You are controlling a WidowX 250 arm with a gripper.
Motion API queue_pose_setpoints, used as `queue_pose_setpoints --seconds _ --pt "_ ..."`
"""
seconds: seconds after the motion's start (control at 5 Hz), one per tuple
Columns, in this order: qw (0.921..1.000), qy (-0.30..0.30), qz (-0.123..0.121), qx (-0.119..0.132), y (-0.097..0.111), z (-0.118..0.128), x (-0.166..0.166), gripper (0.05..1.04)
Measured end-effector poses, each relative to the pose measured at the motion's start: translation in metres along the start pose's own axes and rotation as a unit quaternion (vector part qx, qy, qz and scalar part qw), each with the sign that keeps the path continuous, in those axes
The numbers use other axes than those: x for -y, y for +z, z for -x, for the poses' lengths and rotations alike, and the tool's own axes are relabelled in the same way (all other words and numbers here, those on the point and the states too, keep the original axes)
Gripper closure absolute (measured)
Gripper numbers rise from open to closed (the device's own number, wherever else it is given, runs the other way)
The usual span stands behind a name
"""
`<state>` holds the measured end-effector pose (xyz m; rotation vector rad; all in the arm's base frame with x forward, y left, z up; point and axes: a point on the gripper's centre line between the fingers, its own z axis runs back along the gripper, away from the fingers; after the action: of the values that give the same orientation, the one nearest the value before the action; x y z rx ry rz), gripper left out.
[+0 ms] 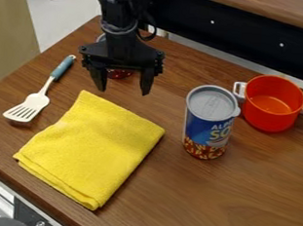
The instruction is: Move the yellow towel to the upper left side corner.
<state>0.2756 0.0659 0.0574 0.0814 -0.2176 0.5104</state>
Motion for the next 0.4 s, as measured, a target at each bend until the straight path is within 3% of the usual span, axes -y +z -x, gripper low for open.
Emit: queue_pose_setpoints --seconds 0.2,0.4 --pt "0.9999 -0.006 0.002 -0.012 -0.0058 0.0058 0.0006 0.085" --pt "0.9957 -0.077 0.052 -0.004 -0.0118 0.0116 -0.0071 0.085"
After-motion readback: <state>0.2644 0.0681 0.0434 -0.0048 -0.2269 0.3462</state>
